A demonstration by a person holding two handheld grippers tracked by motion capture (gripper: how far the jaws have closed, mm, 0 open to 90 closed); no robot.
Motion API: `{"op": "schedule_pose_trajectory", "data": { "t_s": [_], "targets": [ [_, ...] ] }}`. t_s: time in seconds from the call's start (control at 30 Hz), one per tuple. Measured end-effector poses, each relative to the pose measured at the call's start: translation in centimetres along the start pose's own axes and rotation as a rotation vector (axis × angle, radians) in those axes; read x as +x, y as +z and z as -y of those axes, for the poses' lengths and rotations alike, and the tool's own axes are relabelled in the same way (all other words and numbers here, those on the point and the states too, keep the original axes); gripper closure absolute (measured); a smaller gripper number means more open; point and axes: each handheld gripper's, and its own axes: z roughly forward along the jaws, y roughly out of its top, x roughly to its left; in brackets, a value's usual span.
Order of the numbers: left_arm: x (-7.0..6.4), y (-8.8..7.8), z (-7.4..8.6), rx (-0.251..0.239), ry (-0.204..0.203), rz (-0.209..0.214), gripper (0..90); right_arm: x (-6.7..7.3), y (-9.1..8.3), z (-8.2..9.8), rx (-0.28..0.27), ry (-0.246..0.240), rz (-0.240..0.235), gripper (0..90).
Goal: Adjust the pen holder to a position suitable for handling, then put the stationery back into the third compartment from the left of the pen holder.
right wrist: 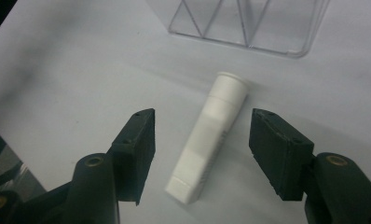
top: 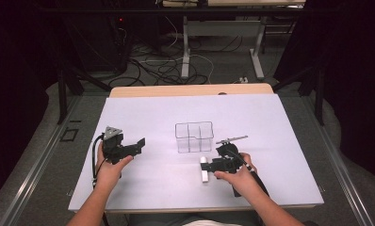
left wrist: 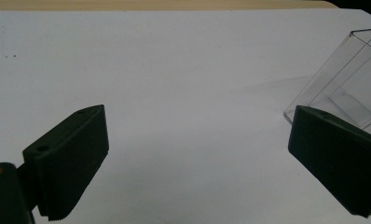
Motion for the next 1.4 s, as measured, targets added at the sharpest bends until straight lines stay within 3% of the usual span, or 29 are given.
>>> {"op": "schedule_pose_trajectory", "data": {
  "t_s": [0.2, 0.27, 0.33, 0.4, 0.43, 0.47, 0.5, 0.53, 0.63, 0.67, 0.7, 0.73, 0.77, 0.8, 0.9, 1.13, 1.2, 1.27, 1.33, 1.4],
  "targets": [
    [0.0, 0.1, 0.0, 0.004, 0.011, 0.001, 5.2, 0.7, 0.5, 0.1, 0.088, 0.047, 0.021, 49.2],
    [0.0, 0.1, 0.0, 0.006, 0.012, 0.0, 5.2, 0.6, 0.8, 0.2, 0.112, 0.033, 0.032, 50.2],
    [0.0, 0.1, 0.0, 0.007, 0.012, 0.0, 5.2, 0.5, 1.1, 0.3, 0.141, 0.056, 0.031, 50.6],
    [0.0, 0.2, 0.0, 0.007, 0.012, 0.001, 5.2, 0.3, 1.5, 0.4, 0.13, 0.066, 0.025, 51.0],
    [0.0, 0.2, 0.0, 0.01, 0.012, 0.003, 5.2, 0.4, 1.1, 0.1, 0.206, 0.072, 0.048, 51.0],
    [0.0, 0.2, 0.0, 0.008, 0.013, 0.002, 5.2, 0.3, 1.7, 0.4, 0.126, 0.089, 0.024, 51.2],
    [0.0, 0.2, 0.0, 0.009, 0.012, 0.002, 5.2, 0.3, 1.8, 0.4, 0.127, 0.1, 0.026, 51.4],
    [0.0, 0.2, 0.0, 0.009, 0.012, 0.002, 5.2, 0.2, 1.5, 0.2, 0.171, 0.097, 0.027, 51.4],
    [0.0, 0.2, 0.0, 0.011, 0.011, 0.001, 5.2, 0.3, 1.5, 0.1, 0.206, 0.132, 0.037, 52.1],
    [0.0, 0.2, 0.1, 0.012, 0.012, 0.001, 5.2, 0.2, 1.8, 0.2, 0.168, 0.127, 0.029, 52.4],
    [0.0, 0.2, 0.1, 0.012, 0.011, 0.001, 5.2, 0.2, 1.5, -0.1, 0.239, 0.135, 0.049, 52.5],
    [0.0, 0.2, 0.1, 0.012, 0.012, 0.0, 5.2, 0.1, 1.6, -0.1, 0.243, 0.122, 0.046, 52.7],
    [0.0, 0.2, 0.1, 0.012, 0.011, 0.0, 5.2, 0.0, 2.3, 0.4, 0.141, 0.134, 0.017, 52.8],
    [0.0, 0.2, 0.1, 0.012, 0.012, 0.001, 5.2, 0.0, 2.0, 0.2, 0.213, 0.14, 0.03, 52.8],
    [0.0, 0.2, 0.1, 0.014, 0.013, 0.0, 5.2, 0.1, 2.2, 0.1, 0.236, 0.15, 0.032, 52.8],
    [0.0, 0.2, 0.2, 0.015, 0.014, -0.001, 5.2, 0.5, 2.8, 0.1, 0.248, 0.176, 0.042, 52.8],
    [0.0, 0.2, 0.2, 0.014, 0.016, -0.001, 5.2, 0.5, 2.9, 0.0, 0.25, 0.163, 0.048, 52.8],
    [0.0, 0.2, 0.2, 0.014, 0.016, -0.002, 5.2, 0.5, 2.8, 0.0, 0.276, 0.158, 0.066, 55.3],
    [0.0, 0.2, 0.2, 0.014, 0.016, -0.002, 5.2, 0.5, 2.8, 0.1, 0.249, 0.17, 0.063, 57.8],
    [0.0, 0.2, 0.2, 0.014, 0.015, -0.003, 5.2, 0.3, 2.7, 0.1, 0.266, 0.16, 0.066, 59.8]
  ]
}}
